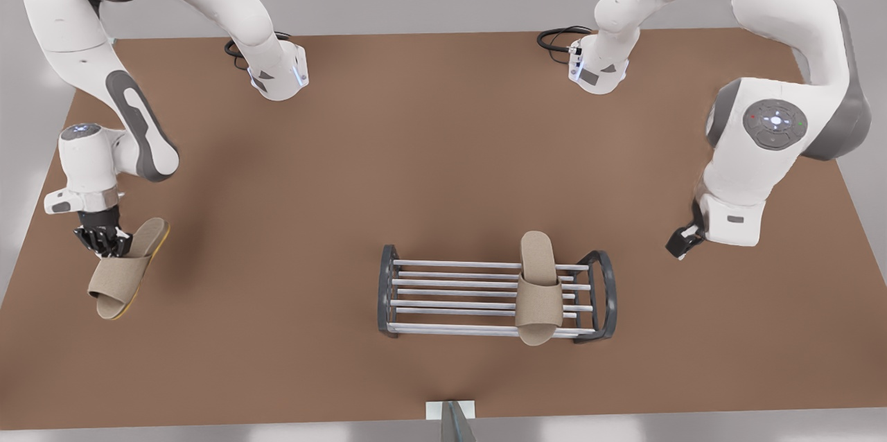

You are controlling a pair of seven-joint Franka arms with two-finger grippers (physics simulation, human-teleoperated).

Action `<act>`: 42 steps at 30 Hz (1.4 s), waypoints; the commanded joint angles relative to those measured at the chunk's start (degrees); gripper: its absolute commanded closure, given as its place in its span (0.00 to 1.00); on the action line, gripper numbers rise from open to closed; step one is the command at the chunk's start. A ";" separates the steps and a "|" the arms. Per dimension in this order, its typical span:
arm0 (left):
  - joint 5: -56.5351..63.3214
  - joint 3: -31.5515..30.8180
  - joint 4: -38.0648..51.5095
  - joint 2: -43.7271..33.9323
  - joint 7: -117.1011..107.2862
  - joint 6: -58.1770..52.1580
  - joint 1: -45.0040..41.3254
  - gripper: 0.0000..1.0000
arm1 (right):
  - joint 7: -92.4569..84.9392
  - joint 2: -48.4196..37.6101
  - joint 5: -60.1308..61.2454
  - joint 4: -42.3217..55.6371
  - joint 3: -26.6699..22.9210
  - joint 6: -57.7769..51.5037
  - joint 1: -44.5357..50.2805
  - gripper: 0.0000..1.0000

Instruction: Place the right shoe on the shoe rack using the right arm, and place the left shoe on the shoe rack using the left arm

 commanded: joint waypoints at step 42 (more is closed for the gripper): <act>-28.20 34.14 -7.83 -8.78 46.03 0.37 -18.38 0.00 | 87.67 16.68 -5.91 73.12 -30.88 -74.31 90.47 0.79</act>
